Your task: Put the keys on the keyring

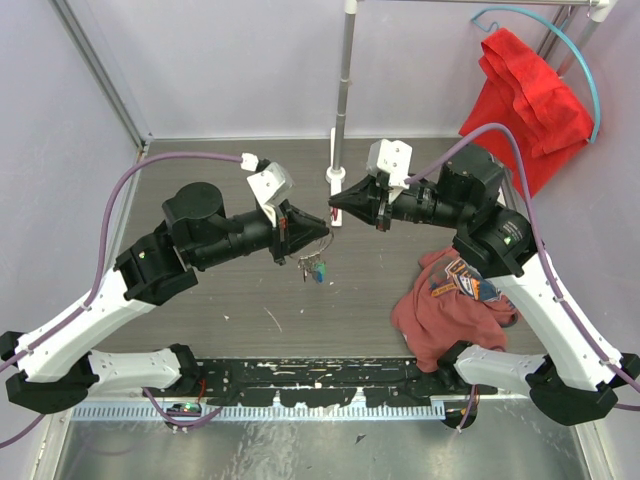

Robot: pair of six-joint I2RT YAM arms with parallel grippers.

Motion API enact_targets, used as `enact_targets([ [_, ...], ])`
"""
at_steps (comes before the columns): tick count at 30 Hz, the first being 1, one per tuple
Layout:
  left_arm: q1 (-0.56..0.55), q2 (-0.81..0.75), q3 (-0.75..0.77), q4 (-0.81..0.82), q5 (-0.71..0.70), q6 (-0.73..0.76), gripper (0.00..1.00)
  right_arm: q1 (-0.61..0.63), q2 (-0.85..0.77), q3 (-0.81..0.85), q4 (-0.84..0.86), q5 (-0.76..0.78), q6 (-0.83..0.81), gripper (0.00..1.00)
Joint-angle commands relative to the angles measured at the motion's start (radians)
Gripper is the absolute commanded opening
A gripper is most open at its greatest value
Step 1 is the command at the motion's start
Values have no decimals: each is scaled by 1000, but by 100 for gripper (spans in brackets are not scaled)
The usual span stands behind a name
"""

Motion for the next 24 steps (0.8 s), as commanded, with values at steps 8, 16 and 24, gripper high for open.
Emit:
enact_targets([
  [8,-6,-25,23,16,-23,24,0,-3,-23,56,-11,-8,-8,1],
  [16,-7,-50,-3,38,-210,-3,0,-2,-47,83,-50,-29,-7,1],
  [24,-7,-25,20,60,-224,-19,0,-3,-31,62,12,-88,30,1],
])
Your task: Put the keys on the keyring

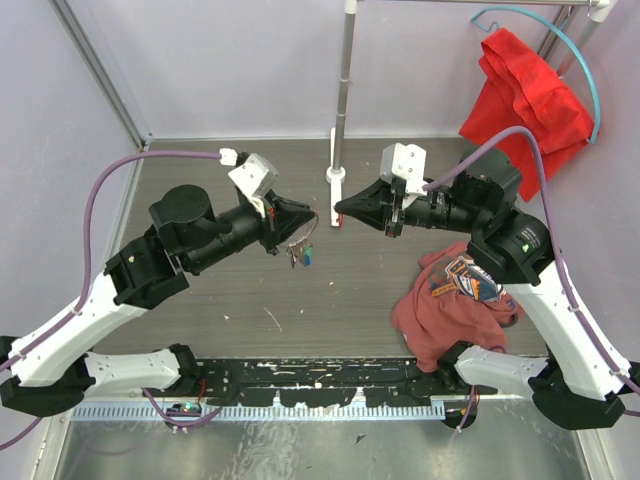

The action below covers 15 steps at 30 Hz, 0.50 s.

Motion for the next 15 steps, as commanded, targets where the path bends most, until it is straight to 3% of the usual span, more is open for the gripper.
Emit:
enact_targets([
  [1,-4,9,24,63,-21,-19,0,-2,-3,7,85,-30,29,1],
  [15,-3,24,36,94,1,-50,0,-3,46,-20,148,-56,32,1],
])
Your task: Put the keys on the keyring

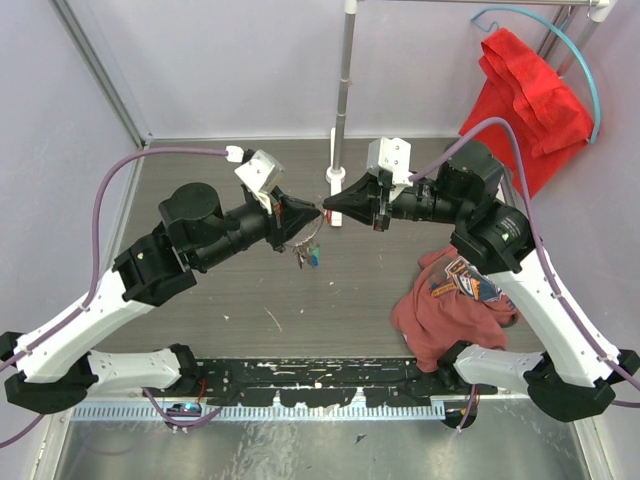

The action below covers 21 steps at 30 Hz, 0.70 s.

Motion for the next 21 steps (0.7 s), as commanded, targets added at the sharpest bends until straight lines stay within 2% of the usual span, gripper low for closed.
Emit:
enact_targets([
  [1,-3,1,37,72,11,-18,0,-3,3,3,67,-23,9,1],
  [21,-4,2,37,83,22,-32,0,16,10,-13,77,18,0,1],
])
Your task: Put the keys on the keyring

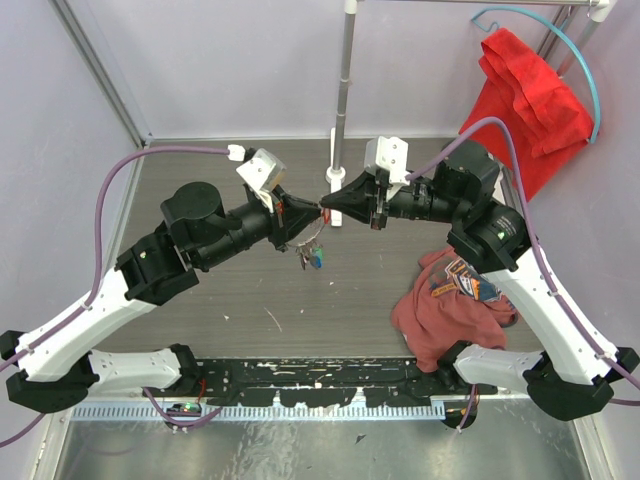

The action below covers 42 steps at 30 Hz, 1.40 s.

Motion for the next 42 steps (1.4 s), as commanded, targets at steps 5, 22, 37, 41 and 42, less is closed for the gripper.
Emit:
enact_targets([
  [5,-3,-6,35,67,12,-16,0,21,0,-1,47,25,-7,1],
  [22,-4,-10,35,77,21,-29,0,79,-18,-31,42,155,-61,1],
  [37,-3,-28,35,84,27,-39,0,90,-64,-83,110,220,-81,1],
  [41,-3,-26,34,83,31,-38,0,92,-83,-102,137,240,-78,1],
  [42,-3,-28,33,83,30,-38,0,92,-87,-106,143,244,-78,1],
])
